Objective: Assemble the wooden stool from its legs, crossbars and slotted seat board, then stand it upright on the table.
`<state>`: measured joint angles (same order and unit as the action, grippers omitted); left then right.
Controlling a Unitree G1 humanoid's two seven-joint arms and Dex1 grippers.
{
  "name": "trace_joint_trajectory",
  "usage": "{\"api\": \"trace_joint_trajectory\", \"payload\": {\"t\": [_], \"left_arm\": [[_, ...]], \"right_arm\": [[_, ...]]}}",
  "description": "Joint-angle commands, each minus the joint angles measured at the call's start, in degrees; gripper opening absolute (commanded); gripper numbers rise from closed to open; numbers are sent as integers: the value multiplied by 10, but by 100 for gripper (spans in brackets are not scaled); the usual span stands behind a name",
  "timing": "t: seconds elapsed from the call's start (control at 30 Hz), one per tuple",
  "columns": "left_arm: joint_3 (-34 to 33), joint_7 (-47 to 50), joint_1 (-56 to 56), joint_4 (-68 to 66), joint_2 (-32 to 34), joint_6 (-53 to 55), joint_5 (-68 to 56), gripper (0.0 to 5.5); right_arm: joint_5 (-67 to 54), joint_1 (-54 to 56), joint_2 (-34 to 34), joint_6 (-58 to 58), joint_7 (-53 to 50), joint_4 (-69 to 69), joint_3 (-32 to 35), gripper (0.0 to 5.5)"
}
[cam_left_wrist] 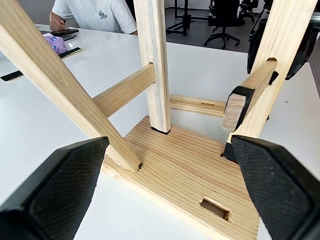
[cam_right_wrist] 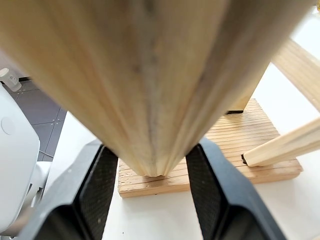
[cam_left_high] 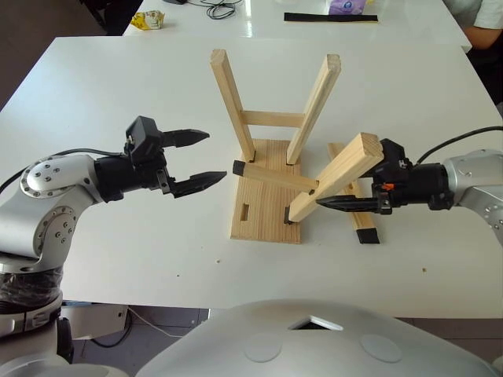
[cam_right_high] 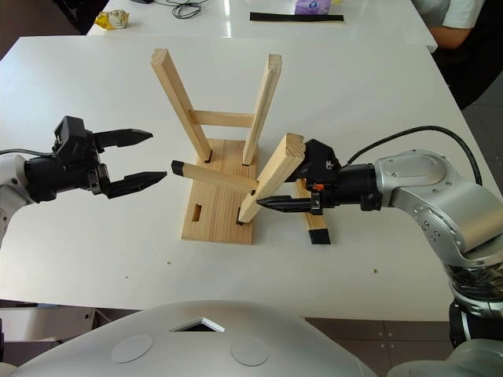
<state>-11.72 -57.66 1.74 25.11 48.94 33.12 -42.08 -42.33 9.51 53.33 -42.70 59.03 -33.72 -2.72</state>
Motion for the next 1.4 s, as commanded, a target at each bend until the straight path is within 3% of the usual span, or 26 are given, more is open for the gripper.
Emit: {"api": "trace_joint_trajectory", "payload": {"t": [0.03, 0.47, 0.87, 1.37, 1.4], "left_arm": [[-1, -4, 12, -4, 2, 8, -6, 453], [-5, 1, 21, -9, 0, 11, -12, 453], [2, 6, 35, -15, -5, 14, -12, 453], [5, 9, 52, -19, -10, 13, -13, 453], [4, 8, 52, -19, -10, 13, -13, 453]], "right_arm": [[33, -4, -7, 29, 2, 7, -15, 204], [124, -12, 10, 94, 56, 16, -100, 204], [146, 47, -31, 73, 50, 44, -178, 204], [171, 25, -32, 72, 28, 42, -217, 204], [168, 29, -34, 70, 25, 41, -215, 240]]}}
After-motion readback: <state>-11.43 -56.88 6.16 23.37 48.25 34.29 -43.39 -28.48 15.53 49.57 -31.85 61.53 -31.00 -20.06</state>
